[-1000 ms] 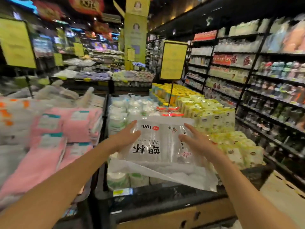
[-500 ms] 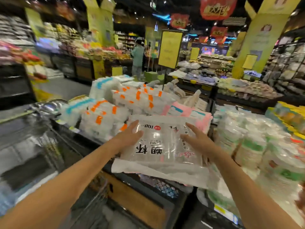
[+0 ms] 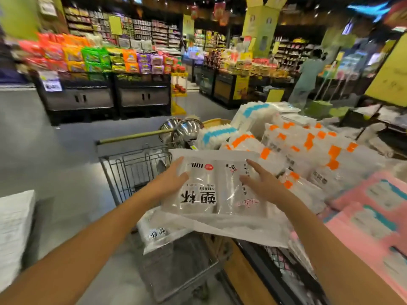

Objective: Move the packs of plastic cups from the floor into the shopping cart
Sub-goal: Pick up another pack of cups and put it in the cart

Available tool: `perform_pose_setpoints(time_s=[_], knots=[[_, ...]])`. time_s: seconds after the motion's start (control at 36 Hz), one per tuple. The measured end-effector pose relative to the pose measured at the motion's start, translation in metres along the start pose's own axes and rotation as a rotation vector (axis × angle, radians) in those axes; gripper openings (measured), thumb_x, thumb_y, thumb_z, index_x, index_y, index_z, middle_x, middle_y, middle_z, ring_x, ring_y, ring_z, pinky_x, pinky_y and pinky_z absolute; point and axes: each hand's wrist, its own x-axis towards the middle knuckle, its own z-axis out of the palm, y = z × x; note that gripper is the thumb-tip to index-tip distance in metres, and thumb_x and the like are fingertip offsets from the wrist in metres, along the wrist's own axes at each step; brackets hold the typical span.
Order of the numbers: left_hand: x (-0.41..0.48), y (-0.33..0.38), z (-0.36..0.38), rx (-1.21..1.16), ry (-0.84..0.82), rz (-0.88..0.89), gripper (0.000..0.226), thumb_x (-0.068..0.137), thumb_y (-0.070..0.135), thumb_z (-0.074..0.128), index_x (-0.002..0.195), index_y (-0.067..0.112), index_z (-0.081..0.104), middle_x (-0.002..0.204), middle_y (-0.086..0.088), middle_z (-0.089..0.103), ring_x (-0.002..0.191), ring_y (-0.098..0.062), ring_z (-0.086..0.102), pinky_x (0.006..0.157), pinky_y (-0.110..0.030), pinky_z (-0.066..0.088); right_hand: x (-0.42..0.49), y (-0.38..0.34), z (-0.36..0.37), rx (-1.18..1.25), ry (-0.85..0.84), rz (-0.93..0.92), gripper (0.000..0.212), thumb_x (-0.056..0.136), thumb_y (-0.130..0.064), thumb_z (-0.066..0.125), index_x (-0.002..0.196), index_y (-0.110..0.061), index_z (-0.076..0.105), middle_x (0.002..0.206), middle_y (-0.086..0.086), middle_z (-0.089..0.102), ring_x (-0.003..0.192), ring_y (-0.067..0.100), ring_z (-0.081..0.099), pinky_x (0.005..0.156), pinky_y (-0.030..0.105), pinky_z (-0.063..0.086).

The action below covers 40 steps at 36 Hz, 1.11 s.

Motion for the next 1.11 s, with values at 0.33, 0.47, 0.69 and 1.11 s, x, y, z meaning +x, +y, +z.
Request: perform_pose_setpoints(time_s=[0.33,0.47,0.69,1.11], knots=[[0.039,-0.063,-0.008,-0.115,0.199,-0.219,0.066,0.102,0.043,0.043,0.156,0.041,0.007,0.164,0.008,0.012,0.149,-0.022,0.02,0.116,-0.037,0.022,0.137,-0.018,0.059,-0.053,-0.24,-0.204,0.071,0.091,-0.062,0.058,0.153,-0.051,0.024,0.162,-0.002,0.03,0.144,0.029,0.035,0.113,0.048,0.033],[0.055,-0.087,0.004,-0.162,0.269,-0.299,0.066,0.102,0.041,0.044,0.157,0.039,0.007,0.163,0.011,0.013,0.15,-0.019,0.018,0.118,-0.037,0.02,0.186,-0.016,0.085,-0.122,-0.341,-0.278,0.071,0.094,-0.056,0.057,0.155,-0.046,0.021,0.16,0.004,0.035,0.141,0.03,0.04,0.112,0.044,0.033],[0.072,-0.129,0.029,-0.252,0.315,-0.404,0.065,0.103,0.04,0.042,0.157,0.04,0.005,0.164,0.016,0.004,0.15,-0.016,0.015,0.119,-0.041,0.017,0.241,-0.006,0.141,-0.154,-0.479,-0.307,0.072,0.095,-0.052,0.059,0.156,-0.044,0.021,0.149,0.009,0.05,0.124,0.026,0.055,0.089,0.029,0.038],[0.118,-0.279,0.125,-0.357,0.298,-0.514,0.066,0.104,0.029,0.044,0.155,0.046,0.006,0.157,0.011,0.022,0.128,-0.003,0.044,0.107,-0.025,0.026,0.271,0.102,0.305,-0.059,-0.591,-0.1,0.076,0.095,-0.045,0.061,0.154,-0.05,0.014,0.155,0.0,0.042,0.139,0.022,0.045,0.112,0.045,0.04]])
